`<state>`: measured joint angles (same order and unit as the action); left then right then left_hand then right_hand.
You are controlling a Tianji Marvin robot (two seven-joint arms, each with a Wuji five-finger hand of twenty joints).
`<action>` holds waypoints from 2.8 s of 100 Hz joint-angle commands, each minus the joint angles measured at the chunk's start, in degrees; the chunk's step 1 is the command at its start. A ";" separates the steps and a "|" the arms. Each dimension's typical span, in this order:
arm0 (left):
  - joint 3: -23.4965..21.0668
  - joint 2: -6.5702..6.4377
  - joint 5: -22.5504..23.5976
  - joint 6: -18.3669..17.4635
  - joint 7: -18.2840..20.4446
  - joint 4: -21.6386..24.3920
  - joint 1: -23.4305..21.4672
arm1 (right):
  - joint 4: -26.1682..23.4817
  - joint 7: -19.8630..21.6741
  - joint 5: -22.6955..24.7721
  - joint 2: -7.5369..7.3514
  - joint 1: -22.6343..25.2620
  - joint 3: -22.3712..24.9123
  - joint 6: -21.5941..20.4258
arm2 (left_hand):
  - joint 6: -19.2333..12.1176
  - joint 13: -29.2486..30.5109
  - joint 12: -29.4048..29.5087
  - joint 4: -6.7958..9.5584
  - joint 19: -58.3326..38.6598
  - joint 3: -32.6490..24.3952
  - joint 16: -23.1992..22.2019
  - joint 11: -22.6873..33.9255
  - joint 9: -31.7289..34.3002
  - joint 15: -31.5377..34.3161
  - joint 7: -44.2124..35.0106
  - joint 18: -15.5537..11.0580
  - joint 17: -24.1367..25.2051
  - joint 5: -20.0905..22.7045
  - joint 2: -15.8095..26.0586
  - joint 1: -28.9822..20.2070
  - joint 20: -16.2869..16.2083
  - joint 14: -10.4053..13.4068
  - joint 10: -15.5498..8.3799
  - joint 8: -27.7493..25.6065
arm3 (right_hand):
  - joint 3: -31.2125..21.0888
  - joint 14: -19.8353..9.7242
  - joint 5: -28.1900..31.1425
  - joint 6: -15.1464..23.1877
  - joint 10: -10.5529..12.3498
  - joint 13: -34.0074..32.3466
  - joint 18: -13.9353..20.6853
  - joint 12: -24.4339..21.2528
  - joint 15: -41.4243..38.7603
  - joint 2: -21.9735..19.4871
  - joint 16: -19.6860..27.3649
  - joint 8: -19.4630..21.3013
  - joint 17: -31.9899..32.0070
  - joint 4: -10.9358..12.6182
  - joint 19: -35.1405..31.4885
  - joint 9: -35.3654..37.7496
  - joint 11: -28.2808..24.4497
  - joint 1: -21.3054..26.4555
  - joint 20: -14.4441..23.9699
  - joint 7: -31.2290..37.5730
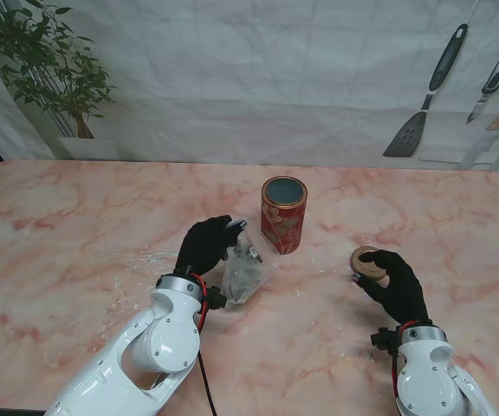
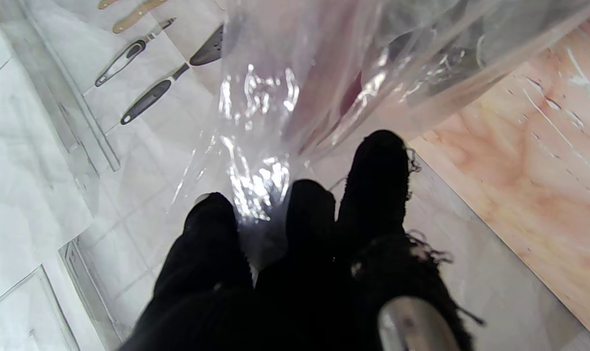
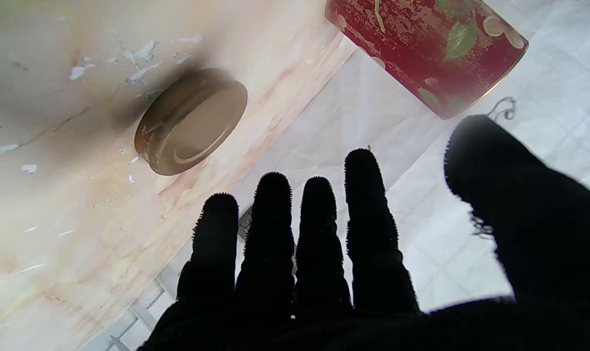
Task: Insert tea bags into the tea bag box
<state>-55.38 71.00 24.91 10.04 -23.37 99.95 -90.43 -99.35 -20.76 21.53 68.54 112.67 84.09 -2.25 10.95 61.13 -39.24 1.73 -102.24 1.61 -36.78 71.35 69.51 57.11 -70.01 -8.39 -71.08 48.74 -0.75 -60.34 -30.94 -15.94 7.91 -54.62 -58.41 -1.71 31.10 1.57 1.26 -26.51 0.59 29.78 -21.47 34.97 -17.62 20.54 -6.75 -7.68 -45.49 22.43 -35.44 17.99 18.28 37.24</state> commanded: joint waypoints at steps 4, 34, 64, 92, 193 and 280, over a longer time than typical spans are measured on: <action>-1.21 -0.54 0.34 1.47 1.76 1.29 0.48 | 0.15 0.31 -0.62 0.36 0.03 -0.35 -0.68 | 4.56 11.54 0.58 0.21 -17.73 -0.53 0.18 -2.84 -2.21 27.45 -5.93 -6.06 7.56 2.67 2.50 -1.22 1.23 -1.18 -5.76 -1.45 | 0.27 -2.19 -0.11 0.15 0.38 1.29 2.47 -0.52 1.01 1.22 0.46 0.64 0.33 -0.03 1.58 -0.75 0.98 0.48 0.46 -0.59; -5.26 -1.34 2.74 6.42 3.75 2.85 0.12 | 0.56 1.07 -1.16 0.23 -0.60 -1.13 -0.93 | 4.48 11.56 0.54 0.28 -17.66 -0.54 0.20 -3.02 -2.56 27.04 -5.75 -5.99 7.66 2.44 2.53 -1.13 2.05 -1.00 -5.95 -1.41 | 0.63 -2.17 0.05 0.23 0.38 1.62 2.49 -0.61 1.34 0.63 0.53 0.81 0.40 0.14 2.16 -0.85 1.41 0.42 0.95 -1.04; -9.49 -1.34 4.36 13.23 3.78 4.32 -0.83 | 1.57 0.70 -1.45 0.33 -1.55 -2.15 -0.80 | 4.39 11.57 0.34 0.34 -16.79 -0.47 0.21 -3.32 -3.41 26.35 -5.19 -6.12 7.78 1.83 2.53 -0.90 3.18 -0.74 -5.83 -1.27 | 0.73 -2.20 0.67 0.36 0.42 1.21 2.37 -0.51 1.16 0.30 0.42 1.13 0.03 0.30 2.30 -0.36 1.31 0.24 1.59 -0.97; -12.96 -1.66 5.76 17.69 5.09 3.75 -0.66 | 1.49 0.83 -1.20 0.28 -1.74 -2.54 0.30 | 3.88 11.57 0.12 0.36 -16.94 -0.45 0.16 -3.45 -3.69 25.89 -5.02 -6.28 7.78 1.55 2.64 -0.61 3.60 -0.29 -6.16 -1.27 | 0.67 -2.26 0.61 0.36 0.46 1.26 2.13 -0.51 1.15 0.14 0.40 1.26 0.06 0.29 2.24 -0.36 1.34 -0.02 1.93 -0.88; -15.85 -2.87 19.82 28.57 3.81 -8.12 6.05 | 1.98 6.42 -3.55 -0.75 -2.39 -2.97 -2.56 | 1.02 9.13 0.52 -0.99 -11.31 -0.04 -1.62 -7.82 -9.17 17.50 -1.85 -3.54 8.73 -2.49 4.65 1.26 7.73 -0.14 -5.50 2.24 | 2.15 -2.34 0.03 0.34 0.29 2.53 2.32 -0.59 1.91 -1.61 0.47 1.33 0.58 0.70 3.50 -1.64 2.11 -0.40 2.73 -2.14; -16.71 -8.36 32.08 28.52 25.49 -2.02 2.16 | 1.85 7.70 -4.43 -0.93 -2.30 -2.80 -2.89 | 7.80 -49.20 18.56 -3.69 51.63 0.67 10.28 -48.77 -51.16 -31.43 50.76 37.99 66.60 -24.69 7.26 27.49 3.86 -12.27 12.43 23.02 | 2.77 -2.27 -0.46 0.38 0.04 3.13 2.28 -0.58 2.20 -2.05 0.46 1.46 0.93 0.86 4.43 -2.23 2.47 -0.46 3.31 -2.75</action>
<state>-71.69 62.79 56.63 39.29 1.43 96.94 -87.68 -97.31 -13.74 17.10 67.60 110.18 81.29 -4.88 17.61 14.96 -22.76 0.51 -54.28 1.35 -28.26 24.48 21.18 29.45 -22.68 26.67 -7.24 26.82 3.72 -35.39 -29.22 -26.95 18.25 -33.12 -56.30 -2.17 31.15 1.56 1.02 -24.33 0.59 29.73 -20.48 33.34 -17.60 21.26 -6.50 -7.68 -42.81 21.77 -33.39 17.99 21.11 35.29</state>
